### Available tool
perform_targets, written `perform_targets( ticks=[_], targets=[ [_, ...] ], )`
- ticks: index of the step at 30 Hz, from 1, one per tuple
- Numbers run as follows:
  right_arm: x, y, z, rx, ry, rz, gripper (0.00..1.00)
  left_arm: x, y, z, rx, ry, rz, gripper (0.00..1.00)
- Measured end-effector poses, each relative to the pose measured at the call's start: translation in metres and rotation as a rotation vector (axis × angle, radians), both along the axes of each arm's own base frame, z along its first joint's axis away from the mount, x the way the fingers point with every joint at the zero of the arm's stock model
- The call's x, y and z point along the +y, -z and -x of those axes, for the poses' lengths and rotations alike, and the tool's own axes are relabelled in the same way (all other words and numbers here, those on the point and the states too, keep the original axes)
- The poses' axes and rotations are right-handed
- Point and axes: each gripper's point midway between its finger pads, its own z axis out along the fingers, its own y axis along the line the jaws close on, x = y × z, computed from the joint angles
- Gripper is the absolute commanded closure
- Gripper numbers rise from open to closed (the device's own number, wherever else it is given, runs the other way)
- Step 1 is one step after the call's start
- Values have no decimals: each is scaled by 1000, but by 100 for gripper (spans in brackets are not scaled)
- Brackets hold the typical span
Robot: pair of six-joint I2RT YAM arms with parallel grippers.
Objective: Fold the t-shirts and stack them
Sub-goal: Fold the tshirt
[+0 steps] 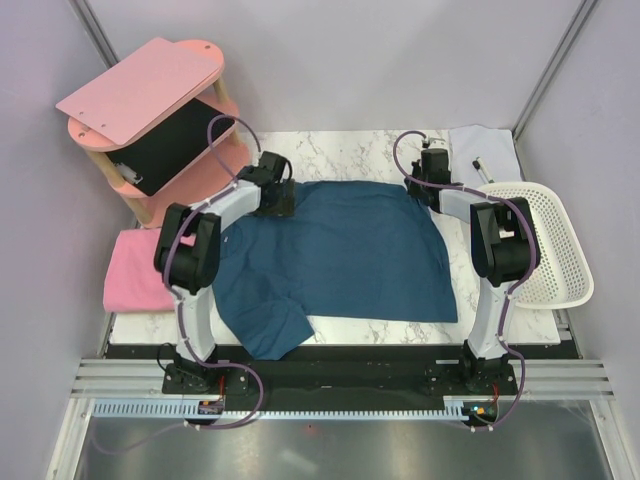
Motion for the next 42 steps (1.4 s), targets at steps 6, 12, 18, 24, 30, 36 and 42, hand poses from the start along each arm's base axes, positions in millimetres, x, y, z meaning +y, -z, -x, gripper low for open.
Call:
perform_targets(
  ticks=[6,12,18,24,30,36,42],
  targets=[
    [1,0,0,0,-4,-4,100,5,-30,29,-69,-83,136,8],
    [3,0,0,1,-9,-11,100,-6,-38,34,-142,-175,334,11],
    [4,0,0,2,-16,-17,100,-10,-18,45,-128,-294,497,13],
    [4,0,0,0,-13,-21,100,-10,-12,41,-177,-398,654,18],
    [5,0,-1,-2,-15,-27,100,-13,-29,26,-277,-430,769,19],
    [6,1,-1,1,-19,-35,100,-9,-41,19,-349,-460,854,18],
    [7,2,-1,2,-23,-44,100,-3,-51,4,-398,-478,917,17]
  ],
)
